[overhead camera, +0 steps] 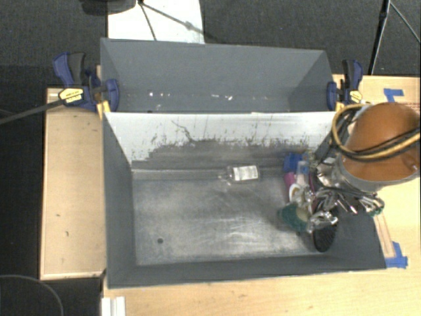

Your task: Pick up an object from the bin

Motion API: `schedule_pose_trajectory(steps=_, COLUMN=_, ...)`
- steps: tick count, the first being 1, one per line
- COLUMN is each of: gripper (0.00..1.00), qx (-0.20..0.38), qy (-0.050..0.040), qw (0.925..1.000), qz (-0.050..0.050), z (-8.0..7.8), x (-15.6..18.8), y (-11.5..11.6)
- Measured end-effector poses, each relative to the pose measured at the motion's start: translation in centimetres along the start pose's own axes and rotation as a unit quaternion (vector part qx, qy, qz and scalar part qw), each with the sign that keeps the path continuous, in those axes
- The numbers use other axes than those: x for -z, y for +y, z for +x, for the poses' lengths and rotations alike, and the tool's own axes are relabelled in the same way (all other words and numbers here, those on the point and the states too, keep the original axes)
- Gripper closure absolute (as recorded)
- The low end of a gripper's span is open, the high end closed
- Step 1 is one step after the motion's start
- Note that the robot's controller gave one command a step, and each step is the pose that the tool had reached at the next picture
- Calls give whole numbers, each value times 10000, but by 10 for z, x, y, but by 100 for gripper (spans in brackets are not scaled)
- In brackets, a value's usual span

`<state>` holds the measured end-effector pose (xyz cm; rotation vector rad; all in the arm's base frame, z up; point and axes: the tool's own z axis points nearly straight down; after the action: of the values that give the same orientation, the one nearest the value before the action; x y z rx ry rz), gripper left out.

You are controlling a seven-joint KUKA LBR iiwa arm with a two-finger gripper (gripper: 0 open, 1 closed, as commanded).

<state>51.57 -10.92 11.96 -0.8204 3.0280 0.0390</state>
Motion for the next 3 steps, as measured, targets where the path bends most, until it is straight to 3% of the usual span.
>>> schedule_pose_trajectory(steps=1, gripper=100, qx=106, qy=-21, qw=9999, qz=-4, z=27, x=-6, y=8)
schedule_pose_trajectory(steps=2, gripper=100, qx=136, qy=9, qw=9999, qz=25, z=0, x=-4, y=-13)
schedule_pose_trajectory(steps=3, gripper=100, qx=59, qy=23, qw=9999, qz=121, z=-10, x=23, y=-1)
